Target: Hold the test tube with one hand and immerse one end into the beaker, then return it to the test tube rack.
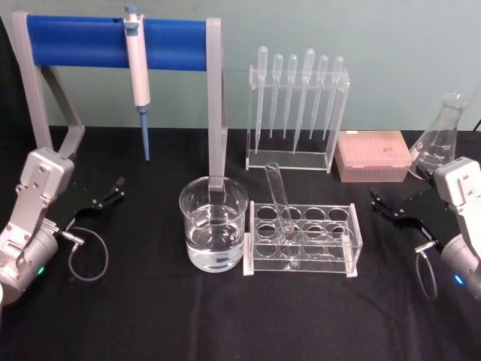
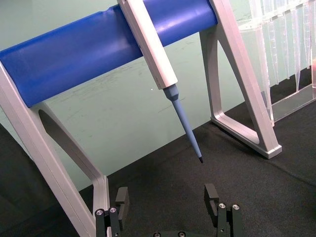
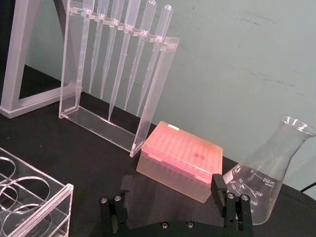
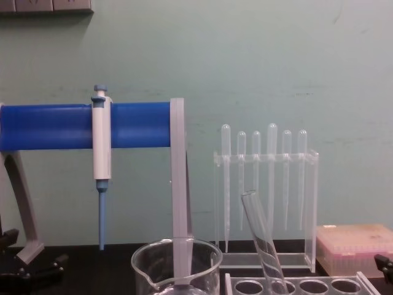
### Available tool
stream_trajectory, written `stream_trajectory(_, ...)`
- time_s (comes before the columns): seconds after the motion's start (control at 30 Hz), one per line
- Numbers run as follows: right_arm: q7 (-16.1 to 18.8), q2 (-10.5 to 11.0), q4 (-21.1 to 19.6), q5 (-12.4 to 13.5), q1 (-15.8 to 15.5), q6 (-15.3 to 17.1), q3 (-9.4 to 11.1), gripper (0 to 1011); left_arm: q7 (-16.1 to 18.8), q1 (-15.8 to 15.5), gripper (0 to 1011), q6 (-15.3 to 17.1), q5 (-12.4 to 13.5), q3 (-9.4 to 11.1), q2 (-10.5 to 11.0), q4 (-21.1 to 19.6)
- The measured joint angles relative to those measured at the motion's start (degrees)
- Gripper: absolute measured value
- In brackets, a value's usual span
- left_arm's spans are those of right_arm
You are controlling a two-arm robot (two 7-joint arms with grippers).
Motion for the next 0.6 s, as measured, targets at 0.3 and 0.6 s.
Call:
stream_trajectory(0.3, 0.0, 0.0, 0.0, 0.0, 0.0, 0.0, 0.0, 1002, 0.0, 0.0, 1000, 0.0, 0.0, 0.0, 0.0, 0.0)
stream_trajectory(0.6, 0.0, 0.0, 0.0, 0.0, 0.0, 0.0, 0.0, 1000, 0.0, 0.0, 1000, 0.0, 0.0, 0.0, 0.0, 0.0)
